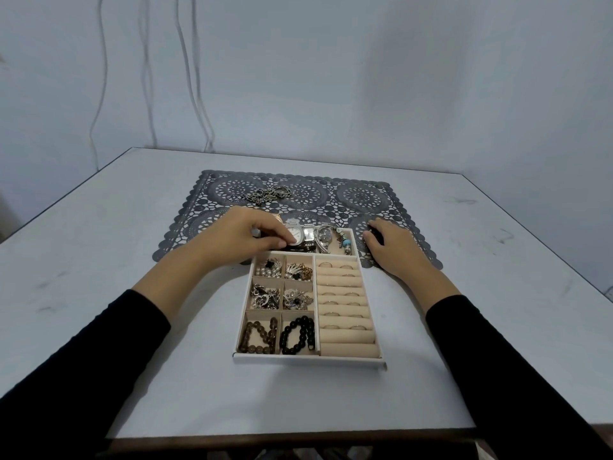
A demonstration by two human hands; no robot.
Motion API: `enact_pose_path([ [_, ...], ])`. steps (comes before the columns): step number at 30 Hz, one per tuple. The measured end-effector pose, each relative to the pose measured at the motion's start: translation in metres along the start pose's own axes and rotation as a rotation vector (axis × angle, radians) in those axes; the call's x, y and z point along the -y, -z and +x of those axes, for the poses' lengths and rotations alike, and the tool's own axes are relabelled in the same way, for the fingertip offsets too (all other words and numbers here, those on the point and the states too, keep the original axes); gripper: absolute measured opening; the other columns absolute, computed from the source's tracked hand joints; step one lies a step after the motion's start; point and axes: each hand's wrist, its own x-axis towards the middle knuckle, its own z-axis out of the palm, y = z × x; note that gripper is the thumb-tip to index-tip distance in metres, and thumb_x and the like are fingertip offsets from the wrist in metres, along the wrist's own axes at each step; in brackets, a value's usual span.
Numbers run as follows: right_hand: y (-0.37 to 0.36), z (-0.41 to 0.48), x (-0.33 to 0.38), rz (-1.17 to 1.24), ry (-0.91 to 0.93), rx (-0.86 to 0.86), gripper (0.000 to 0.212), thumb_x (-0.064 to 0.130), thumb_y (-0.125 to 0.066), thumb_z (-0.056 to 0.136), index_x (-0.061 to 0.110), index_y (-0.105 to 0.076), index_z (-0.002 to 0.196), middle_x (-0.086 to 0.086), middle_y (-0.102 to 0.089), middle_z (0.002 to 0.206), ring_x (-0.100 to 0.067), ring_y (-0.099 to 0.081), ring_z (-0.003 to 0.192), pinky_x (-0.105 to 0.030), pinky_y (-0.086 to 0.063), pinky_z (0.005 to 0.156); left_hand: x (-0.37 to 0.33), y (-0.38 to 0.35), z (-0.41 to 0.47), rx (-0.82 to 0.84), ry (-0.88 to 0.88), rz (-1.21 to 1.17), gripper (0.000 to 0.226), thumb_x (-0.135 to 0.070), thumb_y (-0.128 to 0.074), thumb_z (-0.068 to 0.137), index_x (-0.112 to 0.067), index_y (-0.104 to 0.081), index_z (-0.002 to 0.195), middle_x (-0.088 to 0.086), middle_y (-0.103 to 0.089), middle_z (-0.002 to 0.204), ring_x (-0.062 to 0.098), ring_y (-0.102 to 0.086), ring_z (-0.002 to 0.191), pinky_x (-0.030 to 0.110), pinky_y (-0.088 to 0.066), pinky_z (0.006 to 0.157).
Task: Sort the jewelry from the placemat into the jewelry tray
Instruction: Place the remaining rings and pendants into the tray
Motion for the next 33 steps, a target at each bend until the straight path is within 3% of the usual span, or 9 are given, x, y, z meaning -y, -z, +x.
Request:
enact_pose_path([
  [7,0.003,0.004,-0.001,0.012,-0.017,0.009,0.042,0.031,-0.044,0.099,0.009,-0.05,0.135,-0.007,-0.055,0.135,-0.023,-0.049,0.124,-0.028,-0.035,0.099,0.0,0.007,0.001,-0.123,0.031,-0.088,0.018,-0.017,-0.074,0.083,-0.025,-0.076,0.099,-0.014,-0.074,0.093,0.001,-0.067,0.092,0.02,-0.052,0.085],
  [12,0.007,0.017,-0.002,0.02,-0.044,-0.049,0.033,0.03,-0.047,0.098,0.009,-0.062,0.118,-0.008,-0.064,0.114,-0.023,-0.056,0.105,-0.025,-0.034,0.075,0.023,0.016,0.005,-0.297,0.111,-0.049,0.021,-0.023,-0.067,0.091,-0.029,-0.07,0.111,-0.017,-0.07,0.102,-0.006,-0.063,0.095,0.007,-0.045,0.081],
  [15,0.006,0.028,-0.004,0.019,-0.032,-0.061,0.036,0.03,-0.048,0.097,0.011,-0.057,0.126,-0.007,-0.062,0.12,-0.022,-0.054,0.11,-0.023,-0.033,0.081,0.044,0.019,0.011,-0.353,0.169,0.1,0.025,-0.026,-0.059,0.096,-0.028,-0.064,0.121,-0.011,-0.066,0.115,0.002,-0.059,0.104,0.025,-0.044,0.096],
  [21,0.0,0.06,-0.001,-0.002,-0.004,0.019,0.042,0.032,-0.049,0.098,0.014,-0.052,0.135,-0.006,-0.059,0.129,-0.022,-0.052,0.118,-0.027,-0.038,0.093,0.08,0.024,0.029,-0.232,0.317,0.328,0.04,-0.035,-0.049,0.099,-0.024,-0.05,0.137,0.004,-0.049,0.142,0.022,-0.052,0.122,0.042,-0.042,0.104],
  [33,-0.03,0.129,0.027,-0.012,0.155,0.176,0.044,0.034,-0.042,0.101,0.019,-0.043,0.142,-0.003,-0.042,0.148,-0.022,-0.039,0.135,-0.031,-0.029,0.109,0.108,0.04,0.062,-0.06,0.326,0.407,0.048,-0.041,-0.045,0.1,-0.025,-0.045,0.145,-0.005,-0.039,0.153,0.017,-0.036,0.14,0.036,-0.03,0.113],
])
